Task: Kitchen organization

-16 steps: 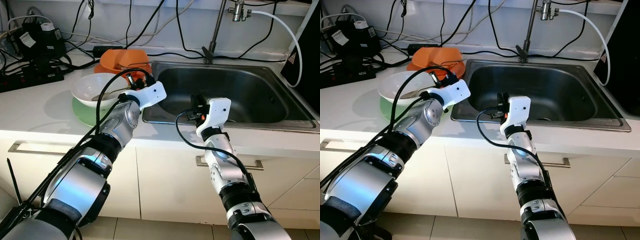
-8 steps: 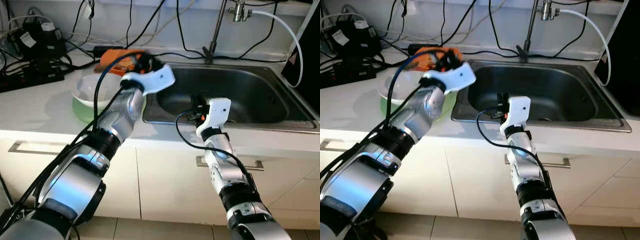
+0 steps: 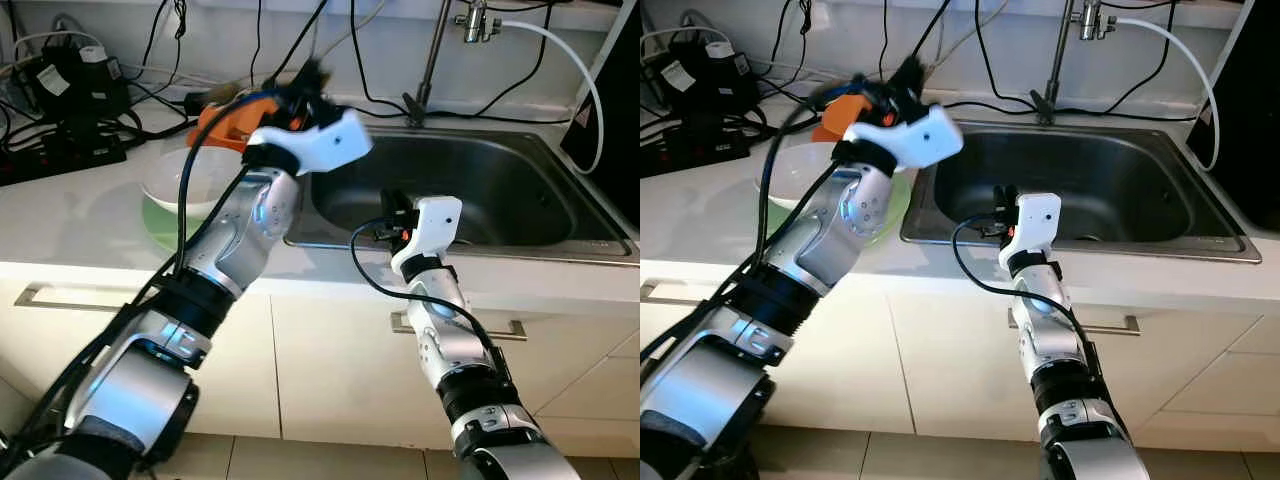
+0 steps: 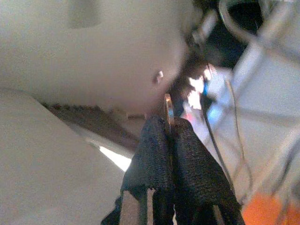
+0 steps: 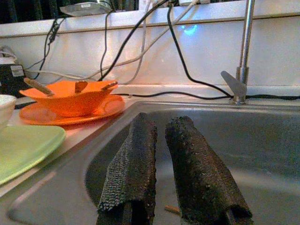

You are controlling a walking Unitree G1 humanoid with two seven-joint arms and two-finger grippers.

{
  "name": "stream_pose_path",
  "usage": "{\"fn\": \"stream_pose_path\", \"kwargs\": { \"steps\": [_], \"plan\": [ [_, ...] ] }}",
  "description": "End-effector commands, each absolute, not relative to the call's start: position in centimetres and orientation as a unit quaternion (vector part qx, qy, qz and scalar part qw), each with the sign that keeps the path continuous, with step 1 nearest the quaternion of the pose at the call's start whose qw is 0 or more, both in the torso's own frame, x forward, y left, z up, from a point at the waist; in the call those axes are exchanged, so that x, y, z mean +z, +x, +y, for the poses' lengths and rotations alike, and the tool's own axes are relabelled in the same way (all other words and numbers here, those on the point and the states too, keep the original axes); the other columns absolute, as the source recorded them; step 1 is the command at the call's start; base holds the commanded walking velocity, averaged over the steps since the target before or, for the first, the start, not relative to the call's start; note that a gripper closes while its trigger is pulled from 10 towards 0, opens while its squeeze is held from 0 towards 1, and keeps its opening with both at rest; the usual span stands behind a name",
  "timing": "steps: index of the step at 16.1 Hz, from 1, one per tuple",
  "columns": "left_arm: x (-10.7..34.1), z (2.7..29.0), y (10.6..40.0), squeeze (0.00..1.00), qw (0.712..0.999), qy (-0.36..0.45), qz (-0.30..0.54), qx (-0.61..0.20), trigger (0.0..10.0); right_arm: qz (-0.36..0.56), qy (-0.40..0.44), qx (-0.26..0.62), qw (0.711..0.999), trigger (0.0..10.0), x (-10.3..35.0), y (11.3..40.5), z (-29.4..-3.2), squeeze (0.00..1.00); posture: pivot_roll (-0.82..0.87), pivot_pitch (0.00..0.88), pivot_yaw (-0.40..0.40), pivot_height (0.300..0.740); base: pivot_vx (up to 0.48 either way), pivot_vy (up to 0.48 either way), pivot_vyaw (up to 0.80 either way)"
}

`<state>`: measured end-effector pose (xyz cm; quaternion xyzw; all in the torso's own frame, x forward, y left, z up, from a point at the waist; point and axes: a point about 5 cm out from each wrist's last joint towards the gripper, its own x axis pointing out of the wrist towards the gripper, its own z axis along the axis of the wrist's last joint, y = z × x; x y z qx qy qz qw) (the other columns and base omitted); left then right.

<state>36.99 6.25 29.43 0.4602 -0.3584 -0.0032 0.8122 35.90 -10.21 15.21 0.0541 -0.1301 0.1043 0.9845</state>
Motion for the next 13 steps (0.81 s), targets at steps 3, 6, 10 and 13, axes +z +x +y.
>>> {"fn": "stream_pose_path", "kwargs": {
  "steps": [3,6,10,13],
  "plan": [
    [31.1,5.5,35.1,0.00,0.857,0.304,-0.414,-0.028,10.0,-0.159,0.063,0.104,0.980,10.0,16.8,36.2,-10.0,0.00,0.01,0.000,0.012,0.740,0.000,0.000,0.00],
    [29.6,3.9,34.1,0.00,0.903,0.160,-0.367,-0.158,10.0,-0.155,0.055,0.107,0.981,10.0,16.5,36.1,-10.0,1.00,0.01,0.000,0.008,0.740,0.000,0.000,0.00],
    [28.4,3.2,33.4,0.00,0.917,0.037,-0.326,-0.229,10.0,-0.167,-0.012,0.126,0.978,10.0,16.8,36.0,-9.3,0.44,0.01,0.000,0.009,0.740,0.000,0.000,0.00],
    [27.9,2.9,33.1,0.00,0.913,0.012,-0.310,-0.264,10.0,-0.169,-0.044,0.136,0.975,10.0,16.8,36.0,-9.1,0.00,0.01,0.000,0.008,0.740,0.000,0.000,0.00]
  ]
}}
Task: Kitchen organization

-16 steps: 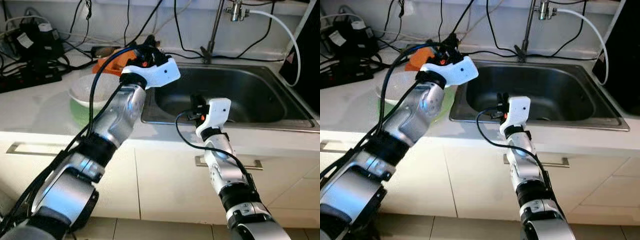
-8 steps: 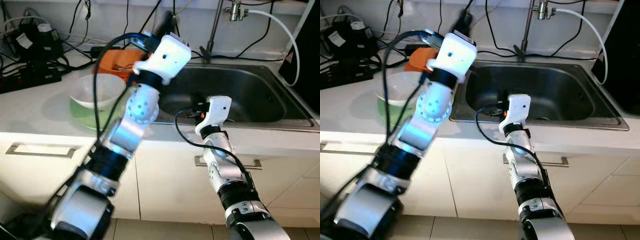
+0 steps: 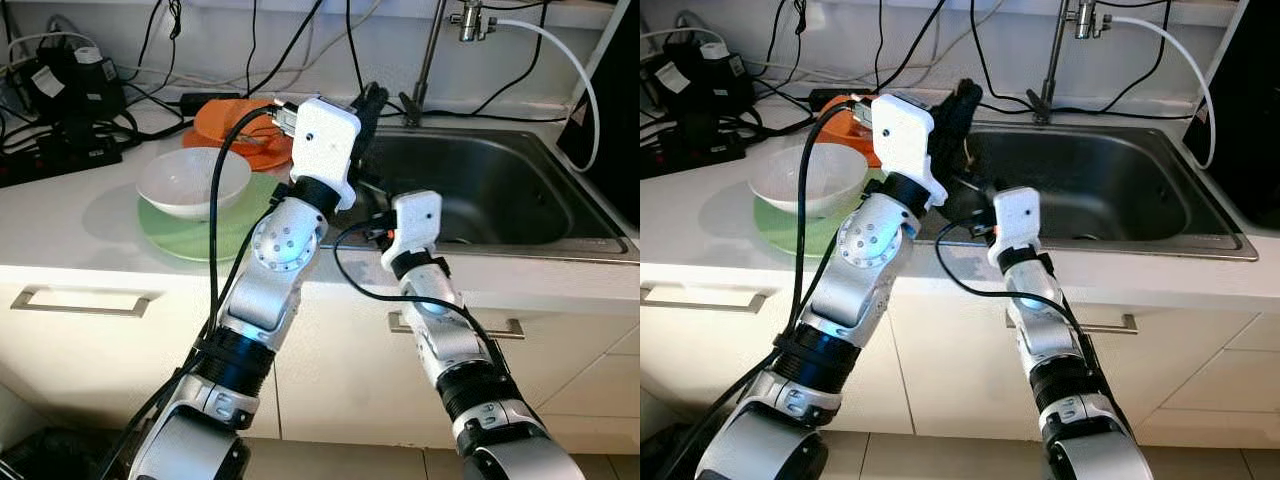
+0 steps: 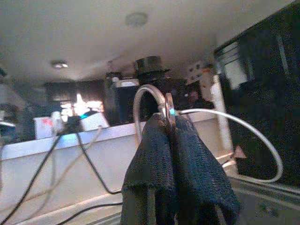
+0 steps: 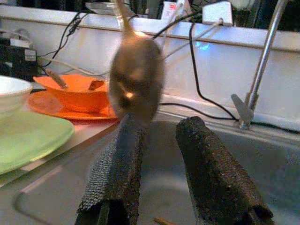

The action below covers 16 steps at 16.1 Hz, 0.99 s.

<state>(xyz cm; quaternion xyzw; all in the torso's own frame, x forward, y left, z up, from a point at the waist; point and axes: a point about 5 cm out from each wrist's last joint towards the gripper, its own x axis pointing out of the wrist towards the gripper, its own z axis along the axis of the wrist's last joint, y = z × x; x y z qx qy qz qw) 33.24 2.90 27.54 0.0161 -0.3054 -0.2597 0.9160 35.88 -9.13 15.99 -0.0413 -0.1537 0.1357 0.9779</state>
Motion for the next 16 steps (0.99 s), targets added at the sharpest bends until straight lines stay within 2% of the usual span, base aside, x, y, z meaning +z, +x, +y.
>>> {"fn": "stream_pose_path", "kwargs": {
  "steps": [1,3,9,14,16],
  "plan": [
    [27.8,2.7,32.8,0.00,0.910,0.004,-0.307,-0.278,10.0,-0.176,-0.072,0.144,0.971,10.0,16.9,35.9,-8.9,0.00,0.01,0.000,0.010,0.740,0.000,0.000,0.00],
    [27.9,2.5,32.6,0.00,0.906,0.003,-0.307,-0.293,10.0,-0.194,-0.138,0.150,0.960,10.0,17.1,35.8,-8.6,0.00,0.01,0.000,0.011,0.740,0.000,0.000,0.00],
    [28.0,3.1,32.7,0.00,0.908,-0.014,-0.297,-0.295,10.0,-0.205,-0.118,0.131,0.963,10.0,17.7,35.8,-9.1,0.00,0.01,0.000,0.010,0.740,0.000,0.000,0.00],
    [29.0,5.4,33.4,0.00,0.916,-0.063,-0.315,-0.239,10.0,-0.190,-0.078,0.105,0.973,10.0,17.4,36.0,-10.2,0.00,0.00,0.000,0.009,0.740,0.000,0.000,0.00],
    [28.8,6.5,34.1,0.00,0.923,-0.076,-0.303,-0.225,10.0,-0.205,-0.064,0.126,0.968,10.0,17.8,35.6,-9.9,0.00,0.00,0.000,0.010,0.740,0.000,0.000,0.00]
  ]
}}
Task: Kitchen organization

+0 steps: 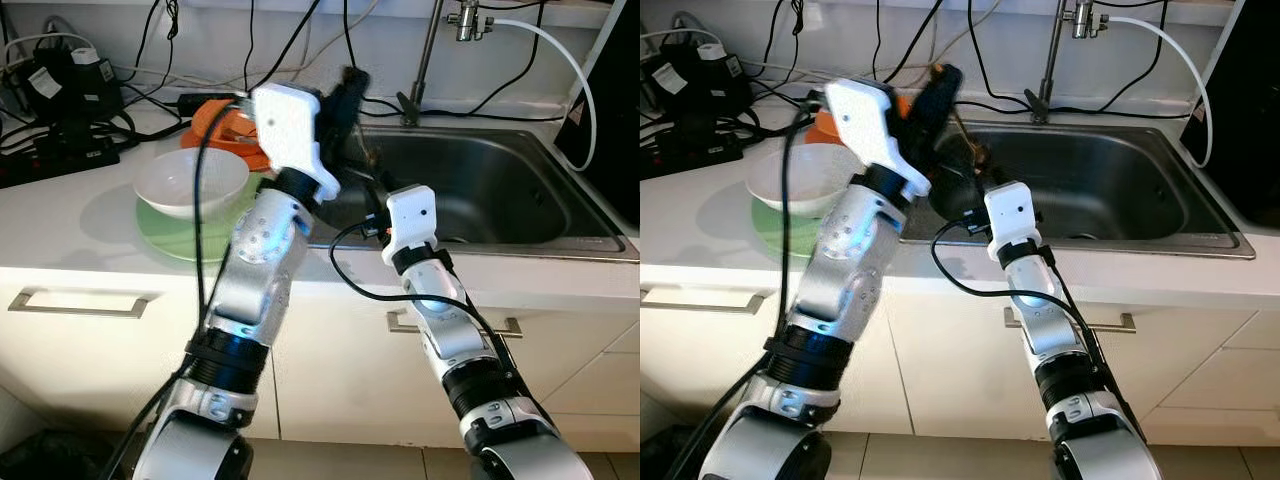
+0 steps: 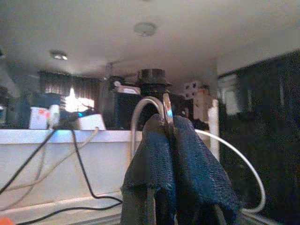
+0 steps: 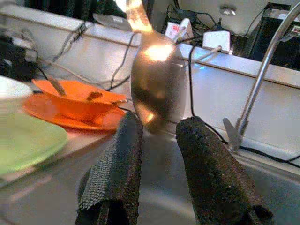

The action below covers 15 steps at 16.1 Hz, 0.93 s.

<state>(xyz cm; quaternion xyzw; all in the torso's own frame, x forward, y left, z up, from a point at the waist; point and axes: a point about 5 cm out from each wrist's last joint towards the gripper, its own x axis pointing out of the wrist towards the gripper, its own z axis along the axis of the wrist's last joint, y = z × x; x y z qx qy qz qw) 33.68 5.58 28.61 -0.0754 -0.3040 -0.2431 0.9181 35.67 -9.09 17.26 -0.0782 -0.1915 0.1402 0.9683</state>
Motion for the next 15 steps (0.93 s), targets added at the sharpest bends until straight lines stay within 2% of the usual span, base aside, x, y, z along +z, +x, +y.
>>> {"fn": "stream_pose_path", "kwargs": {
  "steps": [1,11,15],
  "plan": [
    [28.6,6.8,34.3,0.00,0.926,-0.077,-0.296,-0.221,10.0,-0.207,-0.039,0.132,0.968,10.0,18.0,35.5,-9.8,0.00,0.00,0.000,0.009,0.740,0.000,0.000,0.00],
    [27.6,6.6,34.3,0.00,0.930,-0.090,-0.272,-0.231,10.0,-0.242,-0.016,0.179,0.953,10.0,19.7,34.9,-8.7,0.00,0.00,0.000,0.012,0.740,0.000,0.000,0.00],
    [27.1,5.5,34.1,0.00,0.927,-0.089,-0.256,-0.259,10.0,-0.250,-0.016,0.209,0.945,10.0,20.0,34.4,-7.9,0.00,0.00,0.000,0.016,0.740,0.000,0.000,0.00]
  ]
}}
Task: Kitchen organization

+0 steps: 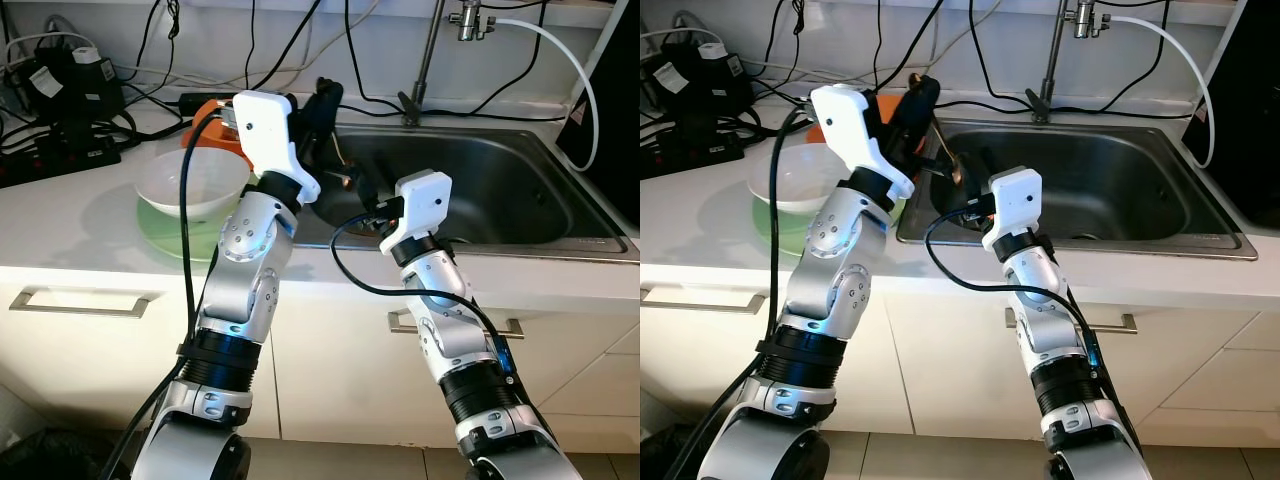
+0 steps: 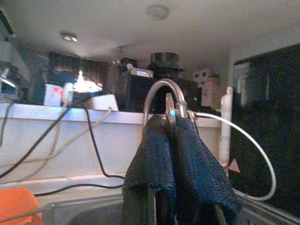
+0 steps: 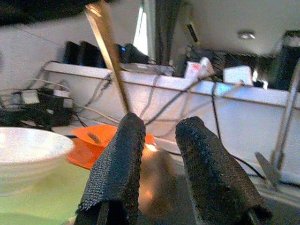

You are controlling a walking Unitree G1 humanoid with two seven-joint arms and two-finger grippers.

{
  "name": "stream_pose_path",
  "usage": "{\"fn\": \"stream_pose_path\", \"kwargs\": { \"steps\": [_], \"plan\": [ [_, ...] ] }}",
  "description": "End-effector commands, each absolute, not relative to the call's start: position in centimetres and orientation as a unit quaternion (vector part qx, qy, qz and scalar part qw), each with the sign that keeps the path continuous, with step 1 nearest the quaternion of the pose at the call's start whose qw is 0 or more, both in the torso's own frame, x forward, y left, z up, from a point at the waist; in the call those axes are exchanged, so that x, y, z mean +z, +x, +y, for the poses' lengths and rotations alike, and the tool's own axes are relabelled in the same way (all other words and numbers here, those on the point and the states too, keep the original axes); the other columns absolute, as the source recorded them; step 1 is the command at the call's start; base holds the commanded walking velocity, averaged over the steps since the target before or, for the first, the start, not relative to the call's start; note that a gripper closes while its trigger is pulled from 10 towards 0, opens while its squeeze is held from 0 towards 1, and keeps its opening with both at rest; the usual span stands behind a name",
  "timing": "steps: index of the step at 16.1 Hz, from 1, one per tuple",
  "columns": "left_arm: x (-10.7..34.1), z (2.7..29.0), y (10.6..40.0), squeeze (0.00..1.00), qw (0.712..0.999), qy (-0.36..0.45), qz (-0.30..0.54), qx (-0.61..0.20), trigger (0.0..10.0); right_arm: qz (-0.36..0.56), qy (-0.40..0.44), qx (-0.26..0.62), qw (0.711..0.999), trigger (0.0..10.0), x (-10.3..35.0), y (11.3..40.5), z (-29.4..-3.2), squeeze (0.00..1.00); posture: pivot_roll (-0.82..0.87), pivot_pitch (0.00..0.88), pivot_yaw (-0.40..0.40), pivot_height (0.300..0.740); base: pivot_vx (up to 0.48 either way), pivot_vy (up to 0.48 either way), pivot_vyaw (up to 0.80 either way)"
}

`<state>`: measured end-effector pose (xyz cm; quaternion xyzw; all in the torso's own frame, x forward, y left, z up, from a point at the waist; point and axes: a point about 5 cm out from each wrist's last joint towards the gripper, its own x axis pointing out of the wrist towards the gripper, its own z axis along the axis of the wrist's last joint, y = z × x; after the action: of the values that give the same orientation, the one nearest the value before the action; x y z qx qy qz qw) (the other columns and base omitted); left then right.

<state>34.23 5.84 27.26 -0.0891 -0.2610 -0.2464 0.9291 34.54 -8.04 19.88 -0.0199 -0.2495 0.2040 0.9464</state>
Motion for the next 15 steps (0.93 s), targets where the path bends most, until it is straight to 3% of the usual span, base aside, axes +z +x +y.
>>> {"fn": "stream_pose_path", "kwargs": {
  "steps": [1,15],
  "plan": [
    [27.0,5.3,34.0,0.00,0.926,-0.089,-0.253,-0.265,10.0,-0.250,-0.015,0.211,0.945,10.0,20.0,34.3,-7.9,0.00,0.00,0.000,0.016,0.740,0.000,0.000,0.00],
    [26.1,3.8,33.1,0.00,0.916,-0.076,-0.229,-0.321,10.0,-0.235,-0.028,0.231,0.944,10.0,19.5,34.1,-7.0,0.00,0.01,0.000,0.012,0.740,0.000,0.000,0.00]
  ]
}}
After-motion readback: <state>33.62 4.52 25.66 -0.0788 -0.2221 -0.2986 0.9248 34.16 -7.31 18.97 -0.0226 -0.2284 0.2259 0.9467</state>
